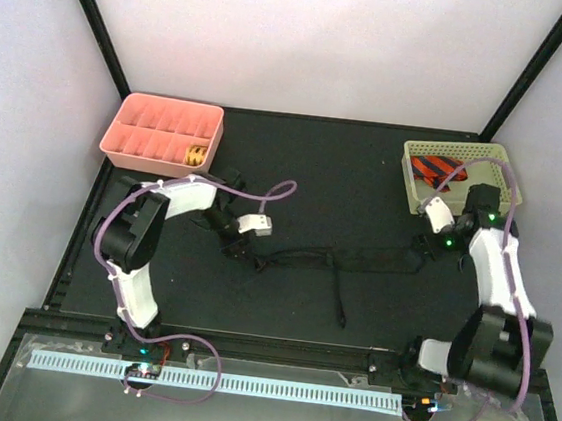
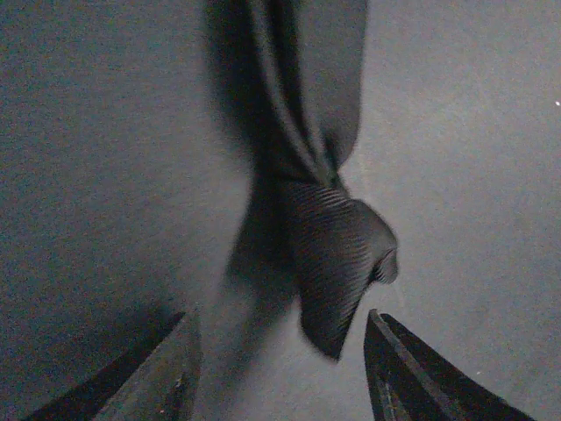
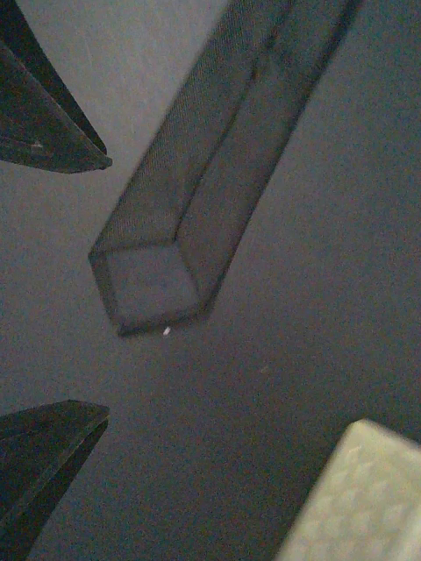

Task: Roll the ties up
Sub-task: Flatten out the tie at the center of the board, then smooth out the tie at the center of the board.

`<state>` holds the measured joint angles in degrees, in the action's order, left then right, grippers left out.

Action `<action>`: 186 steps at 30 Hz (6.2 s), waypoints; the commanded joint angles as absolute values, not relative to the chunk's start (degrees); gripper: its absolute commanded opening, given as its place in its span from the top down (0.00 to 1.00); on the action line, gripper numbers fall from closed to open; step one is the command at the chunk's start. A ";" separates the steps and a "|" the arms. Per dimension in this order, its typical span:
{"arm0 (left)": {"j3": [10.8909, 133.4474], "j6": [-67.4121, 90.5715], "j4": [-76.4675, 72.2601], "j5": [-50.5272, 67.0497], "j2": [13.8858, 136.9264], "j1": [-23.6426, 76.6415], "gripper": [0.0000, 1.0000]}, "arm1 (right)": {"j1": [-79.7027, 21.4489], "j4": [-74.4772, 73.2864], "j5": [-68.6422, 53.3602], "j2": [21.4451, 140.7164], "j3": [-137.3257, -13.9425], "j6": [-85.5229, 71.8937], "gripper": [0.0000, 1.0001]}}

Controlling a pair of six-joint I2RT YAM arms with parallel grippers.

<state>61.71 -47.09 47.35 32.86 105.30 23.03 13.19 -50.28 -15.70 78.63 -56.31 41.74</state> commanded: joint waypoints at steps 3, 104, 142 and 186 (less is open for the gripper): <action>60.96 -43.76 45.10 36.53 96.98 17.74 0.41 | -0.93 -58.39 -23.29 64.08 -48.16 49.03 0.23; 44.29 -37.97 24.80 25.78 78.65 28.76 0.01 | 3.11 -69.55 -19.51 104.11 -69.59 62.51 0.98; 46.13 -38.59 22.52 19.99 85.64 36.21 0.04 | 3.83 -57.13 -21.85 102.21 -65.14 53.95 0.63; 44.35 -41.65 23.09 19.56 87.31 35.27 0.14 | -13.84 -43.15 -48.72 87.99 -62.49 18.67 0.67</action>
<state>42.78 -39.72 23.51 19.46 85.32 33.74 -10.31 -47.20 -44.53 85.52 -65.60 23.75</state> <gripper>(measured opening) 0.870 0.348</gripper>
